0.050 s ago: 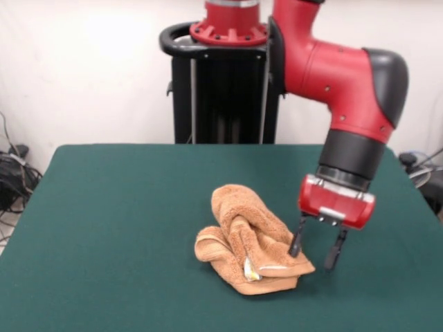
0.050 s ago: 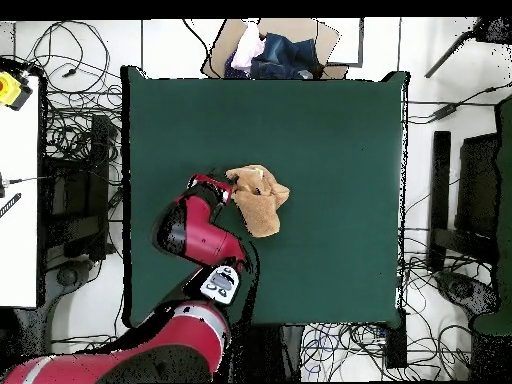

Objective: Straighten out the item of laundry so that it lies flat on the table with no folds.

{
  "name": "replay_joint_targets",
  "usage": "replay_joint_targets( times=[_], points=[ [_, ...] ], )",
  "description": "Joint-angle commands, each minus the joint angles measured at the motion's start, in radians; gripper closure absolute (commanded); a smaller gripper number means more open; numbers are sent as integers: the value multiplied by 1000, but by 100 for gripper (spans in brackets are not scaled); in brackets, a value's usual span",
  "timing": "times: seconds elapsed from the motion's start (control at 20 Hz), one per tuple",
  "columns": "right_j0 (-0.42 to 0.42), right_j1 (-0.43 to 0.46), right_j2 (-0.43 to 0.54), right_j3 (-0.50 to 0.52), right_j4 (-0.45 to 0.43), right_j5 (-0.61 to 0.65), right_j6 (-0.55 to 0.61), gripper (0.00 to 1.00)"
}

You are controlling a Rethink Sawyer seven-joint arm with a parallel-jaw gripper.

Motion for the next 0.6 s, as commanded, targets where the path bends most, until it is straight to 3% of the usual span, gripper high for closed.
replay_joint_targets(
  times=[0.05, 0.6],
  points=[
    [-24, 66, 12, -56, -23, -28, 168, 0],
    [22, 21, -31, -9, 10, 40, 156, 0]
  ],
)
